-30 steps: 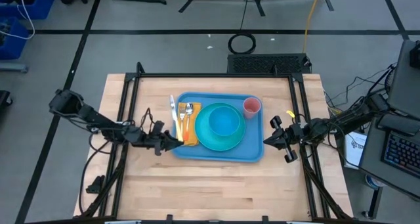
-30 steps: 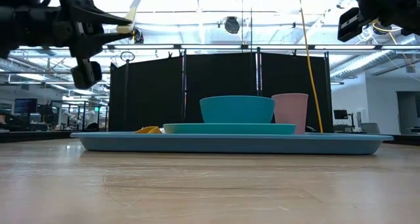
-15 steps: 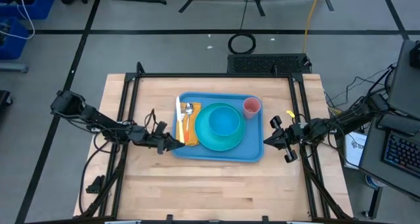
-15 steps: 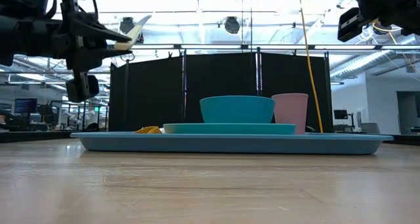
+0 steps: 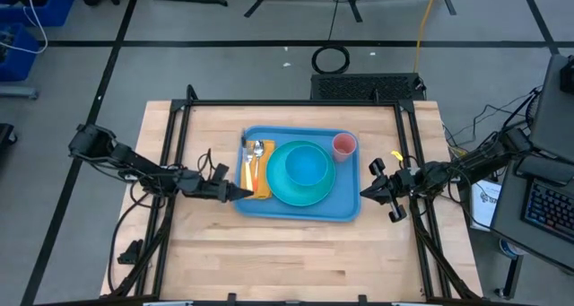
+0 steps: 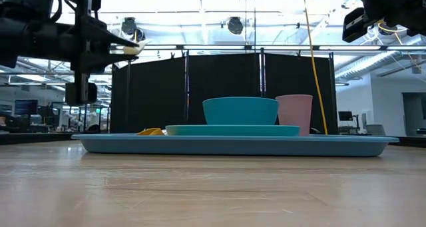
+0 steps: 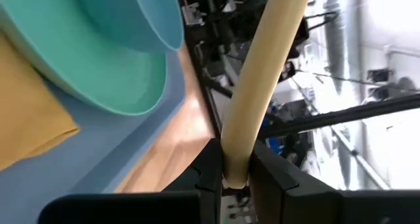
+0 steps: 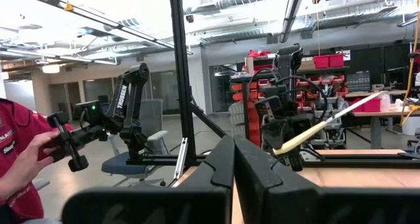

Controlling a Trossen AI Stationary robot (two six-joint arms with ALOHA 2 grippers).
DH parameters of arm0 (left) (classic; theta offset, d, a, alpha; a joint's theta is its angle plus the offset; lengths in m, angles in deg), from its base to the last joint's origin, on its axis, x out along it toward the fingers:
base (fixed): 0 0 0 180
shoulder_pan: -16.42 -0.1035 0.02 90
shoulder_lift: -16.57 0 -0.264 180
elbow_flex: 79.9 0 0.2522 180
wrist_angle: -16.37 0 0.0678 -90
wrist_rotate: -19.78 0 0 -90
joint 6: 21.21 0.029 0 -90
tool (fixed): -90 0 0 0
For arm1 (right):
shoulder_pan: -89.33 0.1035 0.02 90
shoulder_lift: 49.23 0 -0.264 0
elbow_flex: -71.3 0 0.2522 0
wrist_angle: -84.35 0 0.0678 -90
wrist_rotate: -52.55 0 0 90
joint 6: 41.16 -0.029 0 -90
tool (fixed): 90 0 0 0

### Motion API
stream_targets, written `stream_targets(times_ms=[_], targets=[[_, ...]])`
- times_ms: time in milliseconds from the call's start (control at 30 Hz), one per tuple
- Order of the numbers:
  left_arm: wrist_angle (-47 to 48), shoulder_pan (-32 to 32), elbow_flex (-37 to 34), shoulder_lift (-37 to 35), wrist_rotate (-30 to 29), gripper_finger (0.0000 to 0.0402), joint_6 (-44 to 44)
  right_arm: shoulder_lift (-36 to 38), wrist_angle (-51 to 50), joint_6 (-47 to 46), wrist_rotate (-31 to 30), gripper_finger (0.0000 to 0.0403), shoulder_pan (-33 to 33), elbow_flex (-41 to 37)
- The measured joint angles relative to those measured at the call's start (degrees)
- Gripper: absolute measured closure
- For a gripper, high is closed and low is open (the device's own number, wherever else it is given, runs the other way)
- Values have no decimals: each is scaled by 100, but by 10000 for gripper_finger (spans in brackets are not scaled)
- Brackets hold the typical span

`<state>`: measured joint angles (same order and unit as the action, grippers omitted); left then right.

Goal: Set up tray
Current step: Put the yellow knife to the right of the orange spoon on the yellow napkin on the blue serving tray

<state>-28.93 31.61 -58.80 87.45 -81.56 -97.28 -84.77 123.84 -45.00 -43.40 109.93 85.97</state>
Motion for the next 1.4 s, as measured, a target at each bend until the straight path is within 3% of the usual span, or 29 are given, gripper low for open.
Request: stream_targets(times_ms=[133, 267, 533, 733, 1100, 1267, 1400], targets=[[154, -93, 0, -1, 235, 352, -536, 0, 2, 0, 0, 403, 0, 0], [376, -148, 0, -1, 76, 352, -878, 0, 0, 0, 0, 403, 0, 0], [349, -143, 0, -1, 245, 350, -1083, 0, 2, 0, 0, 403, 0, 0], [565, -141, 0, -1, 242, 351, -2150, 0, 0, 0, 0, 403, 2, 0], [843, -146, 0, -2, 400, 351, -2594, 0, 0, 0, 0, 403, 0, 0], [946, -179, 2, -2, 490, 351, -3471, -2, 0, 0, 0, 403, 1, 0], [1105, -179, 2, -1, 611, 351, -3343, -1, 0, 0, 0, 403, 2, 0]])
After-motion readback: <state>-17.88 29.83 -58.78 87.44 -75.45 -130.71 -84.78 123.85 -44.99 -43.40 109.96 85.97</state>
